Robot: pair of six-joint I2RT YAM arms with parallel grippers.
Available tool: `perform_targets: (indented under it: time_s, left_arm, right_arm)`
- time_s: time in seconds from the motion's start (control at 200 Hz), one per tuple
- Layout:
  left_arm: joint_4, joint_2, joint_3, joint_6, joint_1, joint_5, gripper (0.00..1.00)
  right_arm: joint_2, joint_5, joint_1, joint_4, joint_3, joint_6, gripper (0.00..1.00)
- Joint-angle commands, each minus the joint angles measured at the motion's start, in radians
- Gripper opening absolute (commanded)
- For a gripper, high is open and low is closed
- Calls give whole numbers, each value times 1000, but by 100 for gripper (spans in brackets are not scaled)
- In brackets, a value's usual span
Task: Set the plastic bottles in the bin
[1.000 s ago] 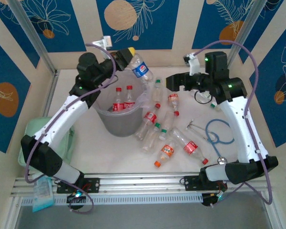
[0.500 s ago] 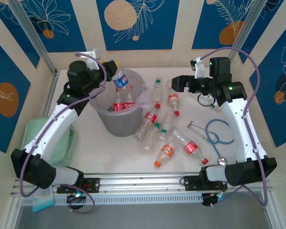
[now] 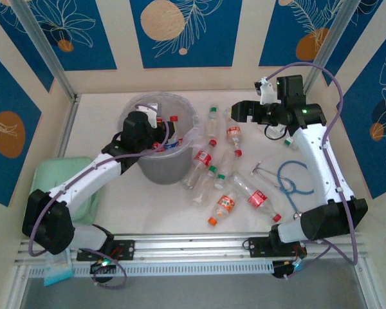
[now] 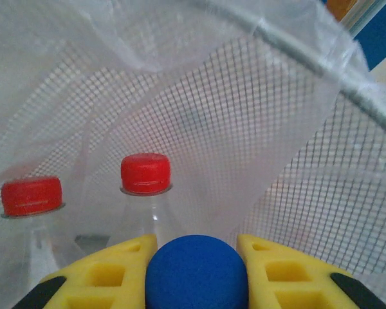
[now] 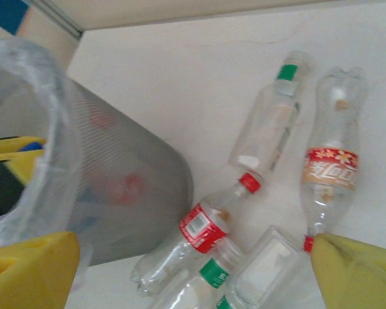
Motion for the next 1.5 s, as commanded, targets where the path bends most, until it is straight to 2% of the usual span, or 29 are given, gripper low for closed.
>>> perform_targets:
  time_s: [0.0, 0.055, 0.16, 0.225, 0.325, 0.475, 0.6, 0.871, 0.971, 1.056, 1.176, 1.311, 1.416, 1.496]
  left_arm:
    - [25, 13, -46, -9, -6, -6, 15]
    - [17, 16, -41, -11, -8, 7, 31]
    - [-6, 7, -35, -7, -8, 17, 52]
    - [-15, -8, -33, -6, -8, 16, 62]
    - [-43, -30, -15, 5, -8, 8, 72]
    - [-86, -41, 29, 27, -8, -1, 77]
    - [-113, -43, 65, 29, -8, 4, 81]
    - [-265, -56, 195, 98, -7, -30, 95]
    - [-285, -47, 226, 104, -5, -26, 99]
    - [-285, -37, 245, 105, -4, -10, 100]
    - [-306, -25, 273, 107, -3, 28, 99]
    - [-335, -39, 284, 103, -2, 32, 99]
    - [-349, -65, 276, 98, -1, 28, 99]
    - [-370, -77, 281, 101, 0, 28, 100]
  right_arm:
    - [20, 94, 3, -66, 43, -19, 92]
    - [31, 120, 2, -75, 49, -13, 92]
    - [63, 162, -6, -111, 69, 11, 93]
    - [81, 169, -16, -130, 78, 28, 92]
    - [90, 155, -26, -127, 74, 45, 92]
    - [112, 153, -49, -120, 82, 82, 93]
    - [146, 154, -106, -137, 86, 138, 94]
    - [228, 237, -207, -169, 84, 161, 98]
    - [258, 228, -192, -160, 79, 156, 99]
    - [297, 284, -166, -165, 79, 147, 97]
    - [366, 241, -147, -170, 106, 102, 88]
    - [436, 215, -80, -148, 134, 57, 77]
    - [513, 205, -30, -123, 154, 38, 77]
    - [600, 191, -16, -149, 213, 36, 86]
